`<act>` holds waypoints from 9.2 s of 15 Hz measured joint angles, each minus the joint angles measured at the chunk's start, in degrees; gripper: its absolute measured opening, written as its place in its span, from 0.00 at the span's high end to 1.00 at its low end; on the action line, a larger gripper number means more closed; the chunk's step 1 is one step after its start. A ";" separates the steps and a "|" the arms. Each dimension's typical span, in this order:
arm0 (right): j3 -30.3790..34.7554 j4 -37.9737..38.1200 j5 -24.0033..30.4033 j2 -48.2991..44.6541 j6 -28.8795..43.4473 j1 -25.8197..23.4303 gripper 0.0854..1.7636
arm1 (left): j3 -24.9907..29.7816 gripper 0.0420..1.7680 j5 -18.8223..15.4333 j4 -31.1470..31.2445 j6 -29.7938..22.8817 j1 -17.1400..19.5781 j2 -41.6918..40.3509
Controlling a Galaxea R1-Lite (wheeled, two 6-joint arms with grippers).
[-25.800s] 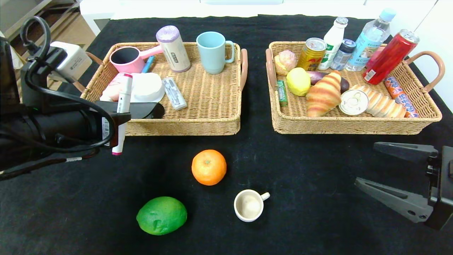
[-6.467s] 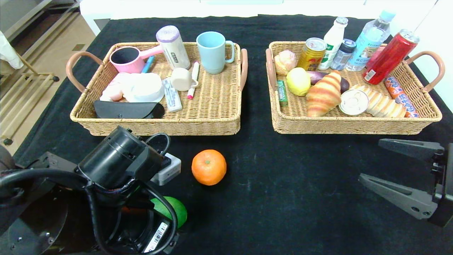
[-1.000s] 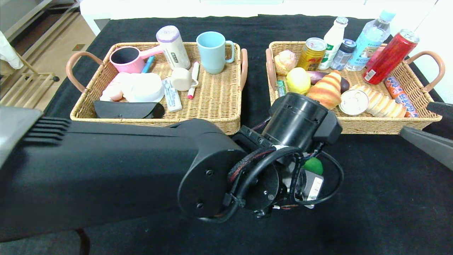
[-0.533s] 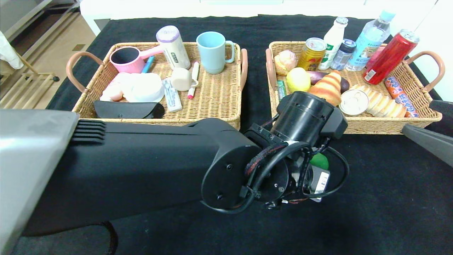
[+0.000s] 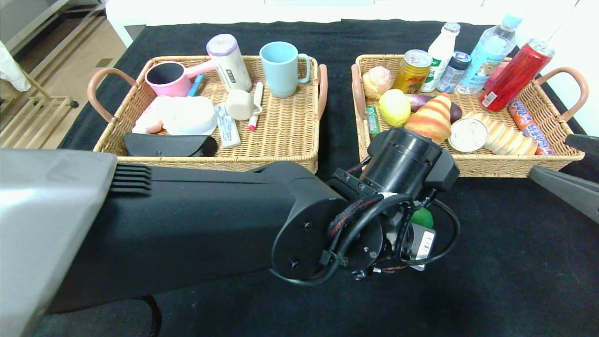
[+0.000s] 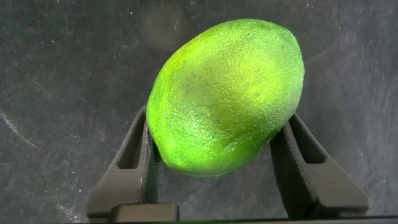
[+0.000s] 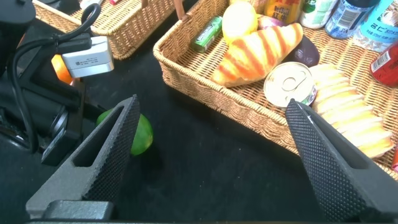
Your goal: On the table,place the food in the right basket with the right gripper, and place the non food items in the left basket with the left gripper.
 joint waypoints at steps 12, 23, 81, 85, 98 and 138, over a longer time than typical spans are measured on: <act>0.41 -0.05 0.01 -1.95 -0.01 0.57 0.03 | 1.24 0.11 2.01 0.99 0.50 -0.65 -2.86; 0.52 0.09 0.09 -2.32 -0.04 0.62 0.03 | 5.22 0.05 13.73 13.53 1.05 1.04 -14.09; -7.52 16.49 -4.57 -4.50 1.12 -0.06 0.03 | 4.61 0.34 9.05 20.07 -10.09 -4.19 -13.13; -7.79 16.41 -4.84 -5.10 1.12 0.00 0.03 | 0.24 0.34 9.18 17.94 -10.47 -6.92 -6.97; -7.98 16.38 -4.90 -5.68 1.12 -0.17 0.03 | -4.08 0.34 10.51 10.93 -11.63 -9.24 0.77; -8.53 15.30 -10.41 -8.74 0.84 -0.28 0.03 | -9.40 0.26 11.22 4.90 -5.07 -11.86 8.42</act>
